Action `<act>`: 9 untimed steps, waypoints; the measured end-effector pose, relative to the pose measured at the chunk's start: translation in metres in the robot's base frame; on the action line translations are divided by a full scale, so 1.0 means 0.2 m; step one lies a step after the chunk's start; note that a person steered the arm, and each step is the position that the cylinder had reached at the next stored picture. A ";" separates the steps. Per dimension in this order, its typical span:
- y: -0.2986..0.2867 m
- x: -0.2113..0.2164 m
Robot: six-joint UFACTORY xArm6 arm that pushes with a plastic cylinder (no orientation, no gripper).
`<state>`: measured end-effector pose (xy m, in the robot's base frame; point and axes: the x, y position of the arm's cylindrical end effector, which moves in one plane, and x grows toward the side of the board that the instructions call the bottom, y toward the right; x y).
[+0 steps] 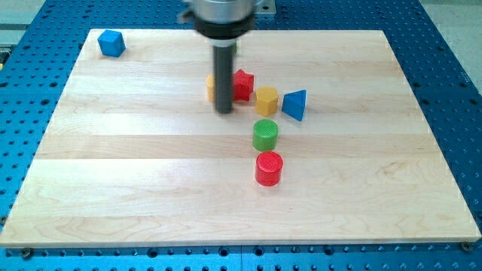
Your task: Move the heart to the top right of the red star
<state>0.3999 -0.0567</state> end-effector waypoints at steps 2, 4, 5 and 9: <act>0.29 -0.29; 0.53 -0.42; 0.32 -0.42; 0.30 -0.44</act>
<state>0.3126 0.0027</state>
